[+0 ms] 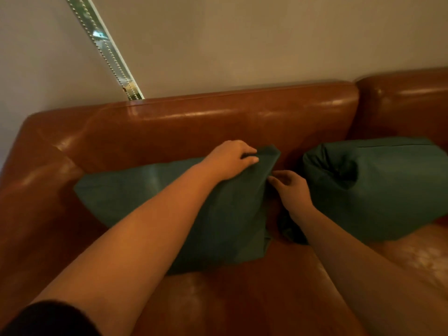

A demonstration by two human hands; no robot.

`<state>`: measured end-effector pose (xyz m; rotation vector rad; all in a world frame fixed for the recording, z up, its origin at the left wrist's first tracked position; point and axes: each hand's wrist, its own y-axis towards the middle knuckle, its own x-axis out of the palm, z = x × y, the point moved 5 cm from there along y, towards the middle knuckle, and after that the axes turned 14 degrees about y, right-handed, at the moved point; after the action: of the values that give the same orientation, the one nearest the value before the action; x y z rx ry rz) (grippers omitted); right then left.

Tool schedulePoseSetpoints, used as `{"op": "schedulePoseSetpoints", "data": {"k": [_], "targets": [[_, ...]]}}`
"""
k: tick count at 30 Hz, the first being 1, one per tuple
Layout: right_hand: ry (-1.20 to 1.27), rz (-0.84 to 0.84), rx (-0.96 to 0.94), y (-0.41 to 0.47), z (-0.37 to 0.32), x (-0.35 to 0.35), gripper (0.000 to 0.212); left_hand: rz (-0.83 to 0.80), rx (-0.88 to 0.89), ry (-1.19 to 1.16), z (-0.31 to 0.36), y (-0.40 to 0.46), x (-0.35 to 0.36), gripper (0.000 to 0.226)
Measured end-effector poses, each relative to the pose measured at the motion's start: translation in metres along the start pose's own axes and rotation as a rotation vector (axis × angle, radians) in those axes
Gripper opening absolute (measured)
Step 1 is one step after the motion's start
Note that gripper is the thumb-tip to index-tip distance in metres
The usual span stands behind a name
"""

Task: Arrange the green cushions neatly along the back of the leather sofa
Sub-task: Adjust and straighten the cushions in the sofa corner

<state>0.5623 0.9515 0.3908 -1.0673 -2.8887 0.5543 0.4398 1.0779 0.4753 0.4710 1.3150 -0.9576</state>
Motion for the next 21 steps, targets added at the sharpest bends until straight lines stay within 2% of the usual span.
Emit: {"op": "schedulePoseSetpoints", "data": {"k": [1, 3, 7, 12, 21], "targets": [[-0.012, 0.011, -0.015, 0.001, 0.0, -0.002, 0.014, -0.057, 0.003, 0.058, 0.005, 0.005, 0.007, 0.04], [-0.055, 0.001, -0.047, 0.003, -0.001, -0.005, 0.014, -0.064, -0.024, 0.118, 0.007, 0.01, 0.016, 0.039], [-0.164, -0.033, -0.137, 0.005, -0.005, -0.006, 0.01, 0.073, -0.106, -0.077, 0.0, 0.012, 0.016, 0.017], [-0.141, -0.018, -0.157, 0.003, 0.0, -0.016, 0.006, 0.293, -0.204, -0.185, -0.019, 0.005, -0.001, 0.008], [-0.018, 0.004, -0.107, -0.006, 0.03, -0.036, 0.008, 0.245, -0.149, -0.113, -0.011, 0.003, 0.001, 0.005]]}}
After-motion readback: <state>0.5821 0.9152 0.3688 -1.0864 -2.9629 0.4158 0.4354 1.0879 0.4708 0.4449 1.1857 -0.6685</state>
